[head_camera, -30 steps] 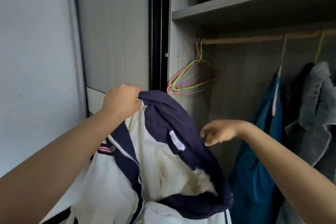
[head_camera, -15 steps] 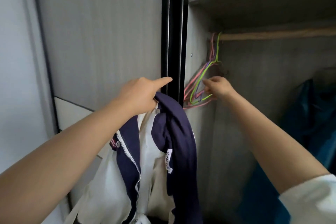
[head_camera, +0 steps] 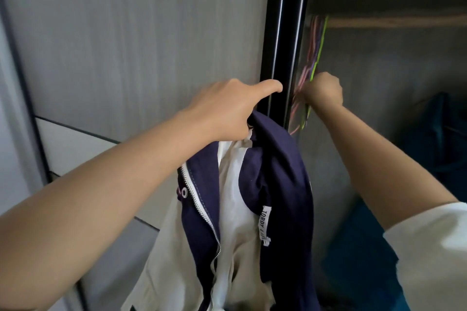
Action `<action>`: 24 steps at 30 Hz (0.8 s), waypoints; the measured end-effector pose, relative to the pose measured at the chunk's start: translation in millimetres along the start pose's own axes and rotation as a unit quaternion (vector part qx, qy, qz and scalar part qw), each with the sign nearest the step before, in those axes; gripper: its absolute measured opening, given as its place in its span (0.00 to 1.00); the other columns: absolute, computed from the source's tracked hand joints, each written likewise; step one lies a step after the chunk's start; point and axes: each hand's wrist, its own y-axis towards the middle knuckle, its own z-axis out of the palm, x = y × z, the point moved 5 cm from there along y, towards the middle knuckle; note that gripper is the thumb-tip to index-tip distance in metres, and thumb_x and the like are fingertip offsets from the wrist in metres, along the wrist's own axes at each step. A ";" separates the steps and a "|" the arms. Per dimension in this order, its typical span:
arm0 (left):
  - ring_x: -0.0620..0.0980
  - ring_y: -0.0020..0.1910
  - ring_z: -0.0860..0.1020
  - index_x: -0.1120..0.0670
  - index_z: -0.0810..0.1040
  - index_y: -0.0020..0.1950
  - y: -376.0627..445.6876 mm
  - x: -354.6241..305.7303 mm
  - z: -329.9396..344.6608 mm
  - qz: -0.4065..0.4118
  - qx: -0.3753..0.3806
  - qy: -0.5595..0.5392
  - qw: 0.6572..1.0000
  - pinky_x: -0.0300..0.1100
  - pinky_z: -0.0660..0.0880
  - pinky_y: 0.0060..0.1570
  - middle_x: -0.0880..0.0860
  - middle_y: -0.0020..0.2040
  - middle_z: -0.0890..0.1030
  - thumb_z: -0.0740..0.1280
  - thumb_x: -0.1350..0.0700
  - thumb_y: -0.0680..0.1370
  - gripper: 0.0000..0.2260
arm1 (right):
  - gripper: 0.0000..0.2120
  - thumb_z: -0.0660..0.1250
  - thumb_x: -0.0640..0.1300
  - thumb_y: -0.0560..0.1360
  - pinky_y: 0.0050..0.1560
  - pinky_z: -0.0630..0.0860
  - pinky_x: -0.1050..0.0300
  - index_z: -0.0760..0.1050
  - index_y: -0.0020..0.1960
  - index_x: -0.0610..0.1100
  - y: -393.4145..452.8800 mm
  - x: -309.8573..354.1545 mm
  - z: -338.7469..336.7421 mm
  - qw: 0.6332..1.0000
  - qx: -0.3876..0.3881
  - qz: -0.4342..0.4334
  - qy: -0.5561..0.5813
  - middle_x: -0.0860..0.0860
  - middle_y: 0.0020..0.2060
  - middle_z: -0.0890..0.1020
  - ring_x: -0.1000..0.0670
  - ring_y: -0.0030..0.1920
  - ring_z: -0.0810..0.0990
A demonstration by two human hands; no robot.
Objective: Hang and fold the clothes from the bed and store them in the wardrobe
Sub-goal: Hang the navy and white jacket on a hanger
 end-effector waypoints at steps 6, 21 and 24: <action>0.47 0.30 0.69 0.37 0.57 0.70 -1.1 1.5 6.3 0.009 0.006 -0.015 1.000 0.41 0.68 0.31 0.49 0.30 0.68 0.65 0.65 0.68 0.37 | 0.18 0.58 0.42 0.78 0.61 0.70 0.50 0.71 0.63 0.33 -8.4 5.7 -40.6 0.995 -0.038 -0.017 -0.086 0.37 0.62 0.74 0.38 0.63 0.72; 0.53 0.39 0.69 0.38 0.52 0.74 -13.3 -9.7 11.7 -0.036 0.007 -0.015 0.999 0.43 0.67 0.39 0.47 0.31 0.66 0.67 0.64 0.70 0.40 | 0.09 0.55 0.36 0.77 0.45 0.70 0.49 0.69 0.49 0.30 -79.6 -100.2 -99.8 0.996 -0.034 -0.068 -0.049 0.33 0.46 0.77 0.36 0.48 0.76; 0.53 0.39 0.69 0.41 0.55 0.74 -22.1 -21.1 16.1 -0.059 0.001 -0.041 0.997 0.42 0.66 0.40 0.46 0.31 0.66 0.66 0.66 0.70 0.39 | 0.04 0.57 0.37 0.77 0.36 0.65 0.55 0.69 0.48 0.36 -116.9 -159.1 -124.8 0.999 -0.021 -0.018 0.046 0.43 0.38 0.73 0.44 0.38 0.71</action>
